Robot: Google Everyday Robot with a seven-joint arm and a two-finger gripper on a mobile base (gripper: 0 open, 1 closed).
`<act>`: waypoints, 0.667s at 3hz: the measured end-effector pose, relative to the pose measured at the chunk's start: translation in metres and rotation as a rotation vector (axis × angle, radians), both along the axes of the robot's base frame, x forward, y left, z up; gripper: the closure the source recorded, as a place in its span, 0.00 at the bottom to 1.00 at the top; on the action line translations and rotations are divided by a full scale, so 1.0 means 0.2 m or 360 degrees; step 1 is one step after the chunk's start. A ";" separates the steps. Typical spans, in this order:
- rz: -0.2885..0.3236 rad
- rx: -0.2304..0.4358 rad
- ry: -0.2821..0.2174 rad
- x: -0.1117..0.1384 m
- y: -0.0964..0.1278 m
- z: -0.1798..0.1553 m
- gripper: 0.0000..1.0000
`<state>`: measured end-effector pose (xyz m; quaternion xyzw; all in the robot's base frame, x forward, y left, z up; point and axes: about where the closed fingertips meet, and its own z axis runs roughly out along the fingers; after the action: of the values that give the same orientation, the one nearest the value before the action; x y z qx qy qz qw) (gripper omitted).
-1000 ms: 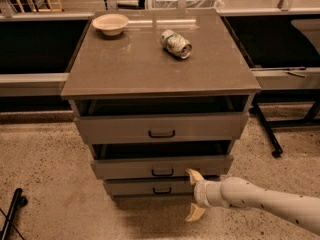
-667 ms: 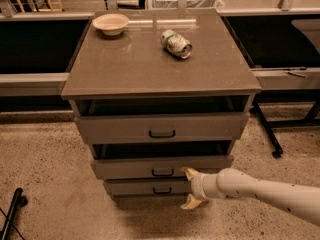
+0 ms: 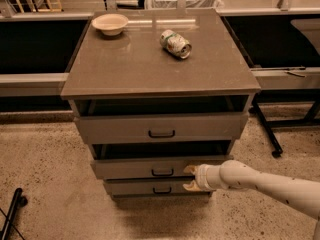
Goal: Close middle drawer
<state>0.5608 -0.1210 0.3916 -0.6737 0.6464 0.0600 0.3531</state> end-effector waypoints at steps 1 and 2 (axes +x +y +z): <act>-0.0044 -0.0017 -0.0028 0.05 -0.03 0.00 0.25; -0.0045 -0.0017 -0.0029 0.04 -0.03 0.00 0.03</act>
Offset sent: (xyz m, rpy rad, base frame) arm 0.0251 -0.0125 -0.0019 -0.0360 -0.0504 -0.0632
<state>0.5698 -0.1276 0.3908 -0.6669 0.6530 0.0454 0.3561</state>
